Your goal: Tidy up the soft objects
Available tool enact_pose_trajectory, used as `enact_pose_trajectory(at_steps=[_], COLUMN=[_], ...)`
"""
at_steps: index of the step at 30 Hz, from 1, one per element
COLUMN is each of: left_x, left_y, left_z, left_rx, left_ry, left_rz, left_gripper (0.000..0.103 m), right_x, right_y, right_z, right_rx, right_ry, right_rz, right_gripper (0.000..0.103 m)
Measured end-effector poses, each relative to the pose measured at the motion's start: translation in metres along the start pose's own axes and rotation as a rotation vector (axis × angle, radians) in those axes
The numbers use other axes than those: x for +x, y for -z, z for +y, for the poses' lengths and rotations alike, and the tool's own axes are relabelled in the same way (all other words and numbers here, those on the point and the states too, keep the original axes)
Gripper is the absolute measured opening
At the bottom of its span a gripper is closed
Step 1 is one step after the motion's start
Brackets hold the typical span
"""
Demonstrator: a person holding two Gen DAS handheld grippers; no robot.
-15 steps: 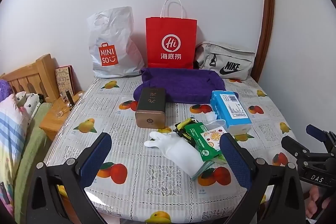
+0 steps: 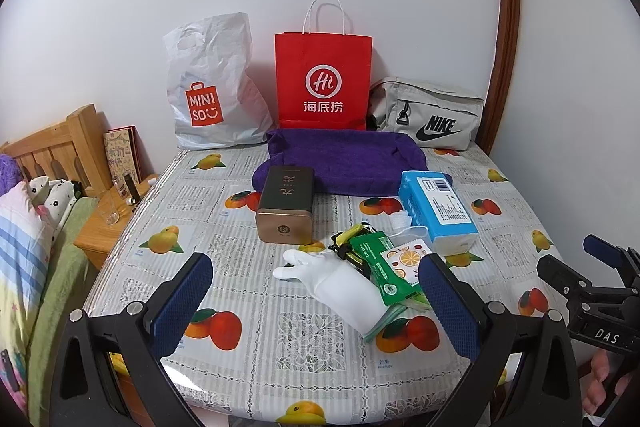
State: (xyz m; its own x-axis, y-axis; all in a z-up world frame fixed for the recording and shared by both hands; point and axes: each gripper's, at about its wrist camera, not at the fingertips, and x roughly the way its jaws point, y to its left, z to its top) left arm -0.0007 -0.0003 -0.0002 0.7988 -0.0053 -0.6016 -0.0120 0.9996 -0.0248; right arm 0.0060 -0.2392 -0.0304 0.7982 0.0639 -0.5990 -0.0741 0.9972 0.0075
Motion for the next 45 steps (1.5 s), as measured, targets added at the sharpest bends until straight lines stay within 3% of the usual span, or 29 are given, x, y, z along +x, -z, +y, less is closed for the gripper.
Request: enact_pose_trajectory(at_steps=[36,38,42,45], left_x=[-0.001,0.008,0.024,0.043], left_y=[-0.011,-0.015,-0.016,-0.010], left_z=[0.000,0.001,0.005,0.013], left_rx=[-0.003,0.016,0.026,0.017], left_ry=[0.005,-0.002,-0.007,-0.002], left_rz=[-0.040,0.025,0.058,0.081], left_gripper=[0.103,0.103,0.103,0.103], right_x=[0.003,0.007,0.018,0.034], right_y=[-0.007,-0.008,-0.009,-0.008], right_z=[0.003,0.003,0.002,-0.001], right_rx=[-0.018,-0.019,-0.032,-0.015], right_ry=[-0.018,-0.027,0.002,-0.029], right_rz=[-0.016,-0.021,-0.025,-0.005], right_gripper=[0.103,0.103,0.103,0.103])
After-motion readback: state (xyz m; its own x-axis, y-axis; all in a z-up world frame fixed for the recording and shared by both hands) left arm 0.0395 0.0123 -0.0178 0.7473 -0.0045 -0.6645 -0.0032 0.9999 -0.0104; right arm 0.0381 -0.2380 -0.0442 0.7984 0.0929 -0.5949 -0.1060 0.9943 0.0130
